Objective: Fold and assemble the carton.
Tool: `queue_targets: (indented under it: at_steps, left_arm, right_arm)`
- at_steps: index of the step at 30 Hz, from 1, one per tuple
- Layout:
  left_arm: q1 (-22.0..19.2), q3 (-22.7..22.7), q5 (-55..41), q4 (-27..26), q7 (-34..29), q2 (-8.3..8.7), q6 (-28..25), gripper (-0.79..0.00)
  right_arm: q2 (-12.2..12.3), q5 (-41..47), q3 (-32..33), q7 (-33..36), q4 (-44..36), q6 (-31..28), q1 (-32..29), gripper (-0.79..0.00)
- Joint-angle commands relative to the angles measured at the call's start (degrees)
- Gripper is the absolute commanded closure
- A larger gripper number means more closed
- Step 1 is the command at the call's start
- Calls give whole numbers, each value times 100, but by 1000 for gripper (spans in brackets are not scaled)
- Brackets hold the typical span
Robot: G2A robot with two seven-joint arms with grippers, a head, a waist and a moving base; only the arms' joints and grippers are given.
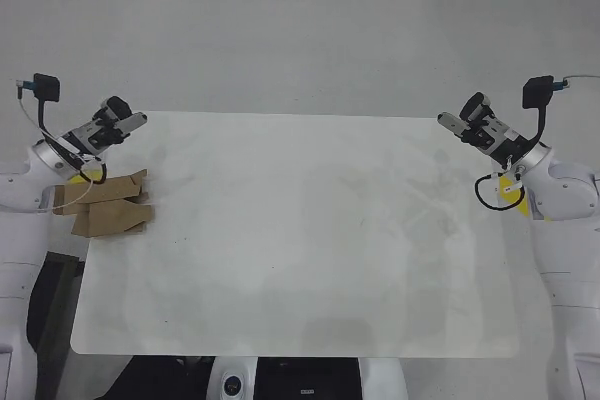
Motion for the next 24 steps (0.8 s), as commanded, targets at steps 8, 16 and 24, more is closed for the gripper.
queue_targets:
  at_steps: [8,16,24]
  left_arm:
    - [128,-556,-1189,577,-974,206,115,-785]
    - [262,-896,-2060,1283,-1093,285,210,-785]
    - [264,-1216,-2352,2086,-961,380,192,-785]
  right_arm:
    - [0,0,0,0,0,0,0,-785]
    - [0,0,0,0,0,0,0,-785]
    - [0,0,0,0,0,0,0,-785]
